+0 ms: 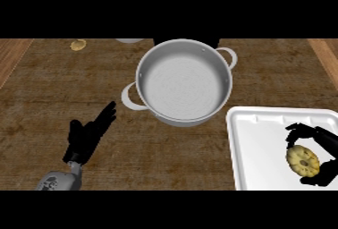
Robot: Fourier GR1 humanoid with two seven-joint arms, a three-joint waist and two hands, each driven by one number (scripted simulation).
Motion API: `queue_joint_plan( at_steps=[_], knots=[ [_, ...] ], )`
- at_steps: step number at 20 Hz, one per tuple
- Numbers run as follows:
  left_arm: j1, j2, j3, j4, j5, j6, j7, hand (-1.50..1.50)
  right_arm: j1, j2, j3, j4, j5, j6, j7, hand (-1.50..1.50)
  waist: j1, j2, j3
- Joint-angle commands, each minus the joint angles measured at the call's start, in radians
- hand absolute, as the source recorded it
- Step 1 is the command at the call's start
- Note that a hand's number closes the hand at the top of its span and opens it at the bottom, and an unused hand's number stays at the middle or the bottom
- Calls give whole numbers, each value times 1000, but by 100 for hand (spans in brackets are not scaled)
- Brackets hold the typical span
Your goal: Pick the squash from the tray and place it in the pot
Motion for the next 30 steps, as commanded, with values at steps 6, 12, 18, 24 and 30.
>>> queue_joint_plan(
  at_steps=[6,12,18,24,30],
  knots=[
    [-51,-27,-50,-15,-20,-34,-13,0,-193,82,38,113,-98,298,-4,150,113,48,25],
    [-85,-30,-55,-12,-23,-41,2,0,-319,93,-8,139,-227,406,-2,150,147,63,30],
    [-66,-34,-62,4,-22,-48,-2,0,-432,88,-7,168,-288,439,-16,150,137,59,27],
    [-89,-21,-27,10,-9,-41,15,0,-504,26,15,172,-293,401,-80,150,108,52,25],
    [-87,-35,-27,16,-9,-35,14,0,-570,-12,47,157,-279,324,-163,150,91,47,23]
  ],
)
